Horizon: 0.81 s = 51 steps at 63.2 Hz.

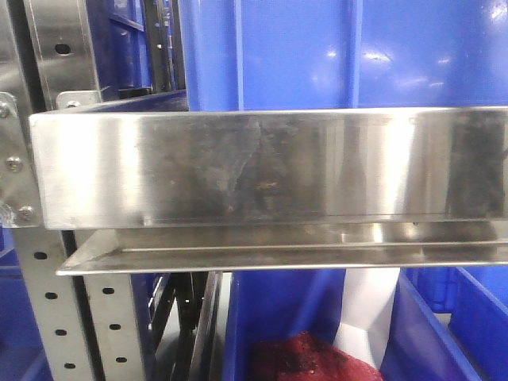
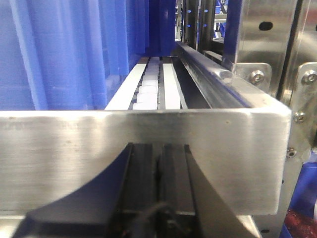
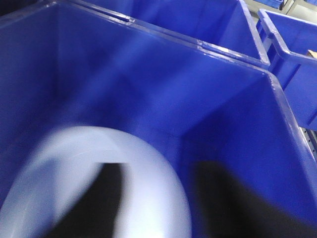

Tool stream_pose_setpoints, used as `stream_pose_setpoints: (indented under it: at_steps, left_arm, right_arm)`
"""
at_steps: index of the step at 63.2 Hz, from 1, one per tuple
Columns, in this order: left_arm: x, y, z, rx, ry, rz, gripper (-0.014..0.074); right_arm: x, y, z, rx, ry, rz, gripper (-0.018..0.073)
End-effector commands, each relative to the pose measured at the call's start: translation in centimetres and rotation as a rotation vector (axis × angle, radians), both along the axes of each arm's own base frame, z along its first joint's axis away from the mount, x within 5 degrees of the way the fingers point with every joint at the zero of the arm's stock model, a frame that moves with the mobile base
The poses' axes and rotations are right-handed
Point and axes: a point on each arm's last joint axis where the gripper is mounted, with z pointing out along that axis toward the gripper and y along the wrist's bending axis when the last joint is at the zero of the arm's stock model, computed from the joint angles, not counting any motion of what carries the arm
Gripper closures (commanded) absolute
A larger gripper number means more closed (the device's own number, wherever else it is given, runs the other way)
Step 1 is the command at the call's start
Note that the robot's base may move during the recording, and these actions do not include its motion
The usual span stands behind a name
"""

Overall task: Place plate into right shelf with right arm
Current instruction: 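Lower the plate into the blue bin with the right gripper, then open the right gripper and withdraw it from the bin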

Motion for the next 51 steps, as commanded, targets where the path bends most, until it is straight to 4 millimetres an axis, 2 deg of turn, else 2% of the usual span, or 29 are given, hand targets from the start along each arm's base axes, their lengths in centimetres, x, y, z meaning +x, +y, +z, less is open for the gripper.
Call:
stream_pose_setpoints:
  at_steps: [1,7,17,21,31,36,40,51]
  left_arm:
    - [0.0,0.1,0.5,-0.008,-0.076,0.014,0.0643]
    - [0.0,0.1,0.5,-0.008,-0.076,0.014,0.0643]
    - [0.0,0.1,0.5,-0.008,-0.076,0.014,0.0643]
    - [0.0,0.1,0.5,-0.008,-0.076,0.014,0.0643]
    - [0.0,0.1,0.5,-0.008,-0.076,0.014,0.0643]
    - [0.0,0.1,0.5,-0.008,-0.076,0.014,0.0643]
    - [0.0,0.1,0.5,-0.008,-0.076,0.014,0.0643]
    - [0.0,0.1,0.5,-0.008,-0.076,0.014,0.0643]
  right_arm:
    - [-1.6,-0.7,3.7,0.029,-0.147,0.016,-0.0062]
    - [-2.6,-1.1,4.7,0.041,-0.178,0.016,-0.0058]
    - [-5.8,-2.3,7.4,0.097,-0.259,0.011,0.0027]
    - [-7.6,-3.0,8.6,0.139,-0.287,0.004,0.0091]
    - [-12.5,-5.0,10.7,0.208,-0.319,-0.017,0.0347]
    - [-15.1,-6.1,10.7,0.221,-0.351,-0.015,0.0465]
    - [-16.7,-6.7,10.2,0.227,-0.369,-0.010,0.0519]
    - [-21.8,-8.5,7.4,0.244,-0.428,0.011,0.0509]
